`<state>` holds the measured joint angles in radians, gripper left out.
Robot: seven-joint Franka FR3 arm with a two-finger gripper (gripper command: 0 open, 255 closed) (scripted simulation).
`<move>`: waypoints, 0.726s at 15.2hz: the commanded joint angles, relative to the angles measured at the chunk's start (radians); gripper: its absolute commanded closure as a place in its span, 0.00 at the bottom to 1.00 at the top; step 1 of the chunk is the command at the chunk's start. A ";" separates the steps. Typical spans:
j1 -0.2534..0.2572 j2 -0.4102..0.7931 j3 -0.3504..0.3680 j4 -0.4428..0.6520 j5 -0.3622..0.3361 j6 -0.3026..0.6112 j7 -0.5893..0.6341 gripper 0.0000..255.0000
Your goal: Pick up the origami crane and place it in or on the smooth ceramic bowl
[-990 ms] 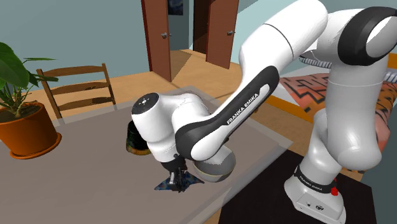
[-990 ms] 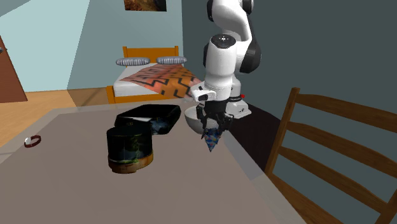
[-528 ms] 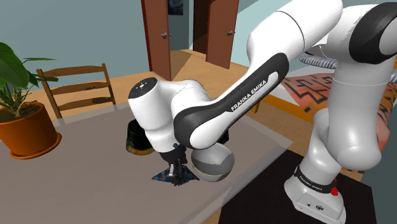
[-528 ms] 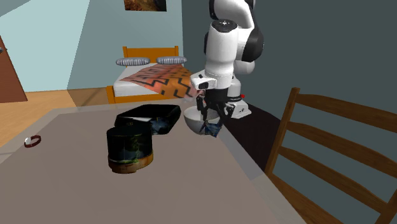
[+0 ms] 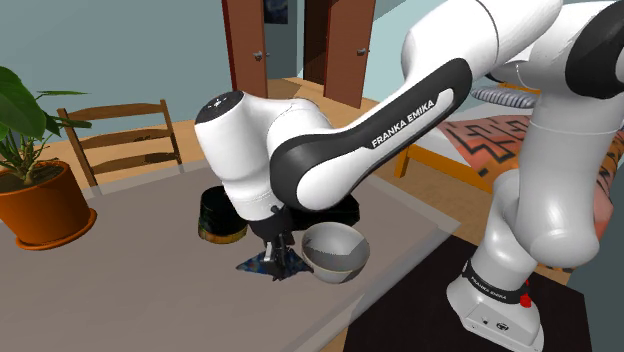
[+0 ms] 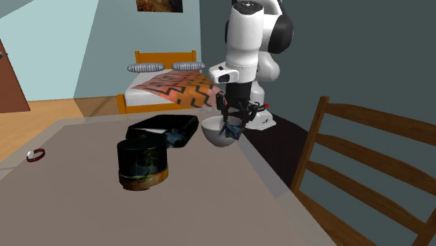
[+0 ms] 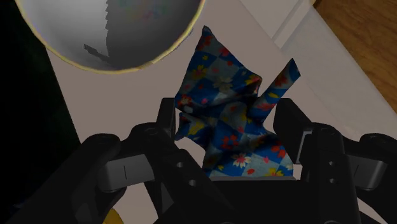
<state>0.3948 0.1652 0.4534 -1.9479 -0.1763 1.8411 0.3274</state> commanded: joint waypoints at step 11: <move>-0.004 -0.052 0.004 0.097 0.027 -0.141 -0.031 1.00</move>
<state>0.3905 0.1172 0.4563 -1.8577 -0.1512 1.7107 0.2971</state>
